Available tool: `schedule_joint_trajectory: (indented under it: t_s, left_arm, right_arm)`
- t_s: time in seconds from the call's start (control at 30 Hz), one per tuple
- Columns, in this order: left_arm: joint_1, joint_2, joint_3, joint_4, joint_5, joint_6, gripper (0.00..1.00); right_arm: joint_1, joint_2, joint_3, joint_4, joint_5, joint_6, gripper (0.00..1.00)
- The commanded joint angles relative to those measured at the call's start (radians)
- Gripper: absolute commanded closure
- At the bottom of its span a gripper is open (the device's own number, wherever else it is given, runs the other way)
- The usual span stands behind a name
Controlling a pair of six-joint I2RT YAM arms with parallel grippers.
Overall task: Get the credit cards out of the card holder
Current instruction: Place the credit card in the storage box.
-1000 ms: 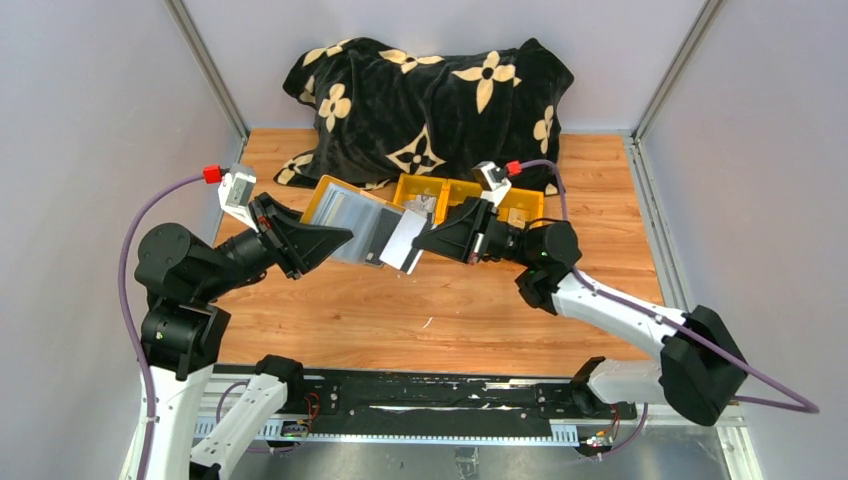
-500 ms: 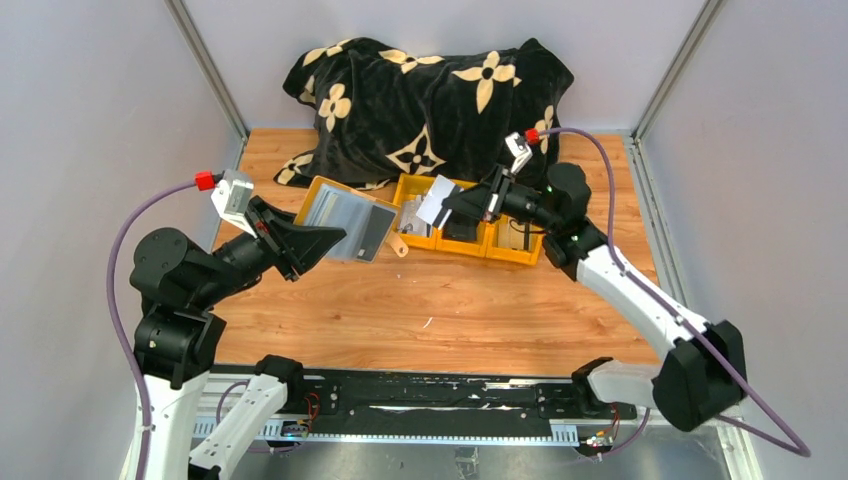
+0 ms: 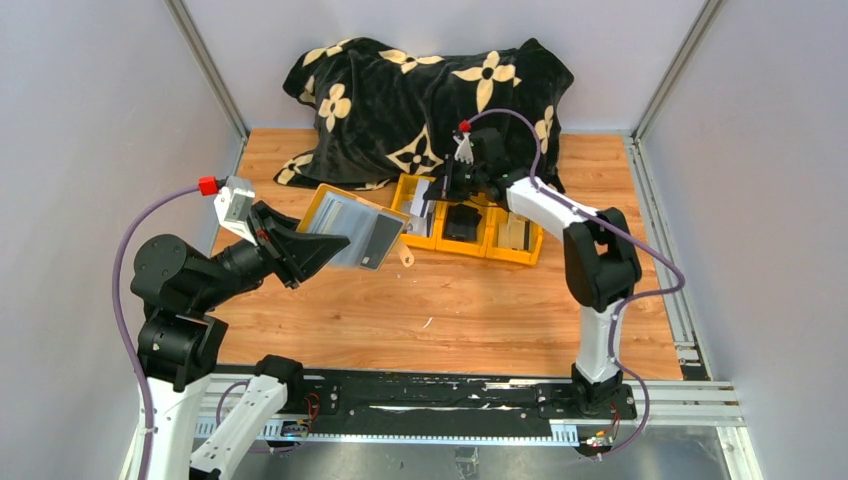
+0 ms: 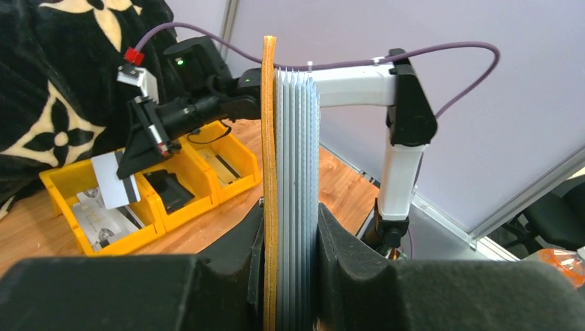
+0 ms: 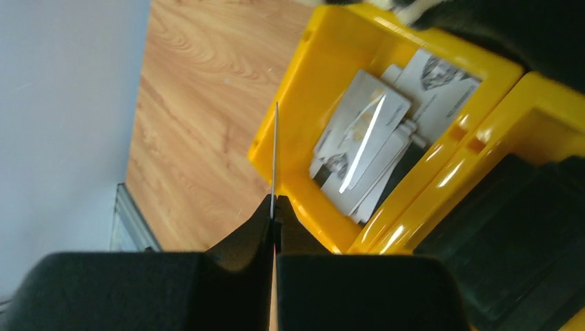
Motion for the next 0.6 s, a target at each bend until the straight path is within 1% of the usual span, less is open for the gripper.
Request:
schedule_joint_trajectory:
  t_s: [0.0, 0.1, 0.27, 0.37, 0.57]
  left_arm:
    - [-0.001, -0.021, -0.012, 0.081, 0.011, -0.01, 1.0]
    - [-0.001, -0.015, -0.008, 0.073, 0.016, -0.002, 1.0]
    - [-0.002, -0.015, 0.001, 0.063, 0.011, 0.023, 1.0]
    - [-0.001, -0.017, 0.011, 0.056, 0.013, 0.031, 1.0]
    - [-0.001, -0.025, 0.019, 0.043, 0.01, 0.047, 1.0]
  right_arm:
    - [0.025, 0.106, 0.134, -0.098, 0.083, -0.064, 1.0]
    - [0.045, 0.184, 0.216, -0.124, 0.123, -0.087, 1.0]
    - [0.081, 0.267, 0.287, -0.16, 0.158, -0.105, 1.0]
    - [0.1, 0.286, 0.279, -0.162, 0.189, -0.11, 1.0]
    - [0.114, 0.305, 0.238, -0.143, 0.189, -0.116, 1.0]
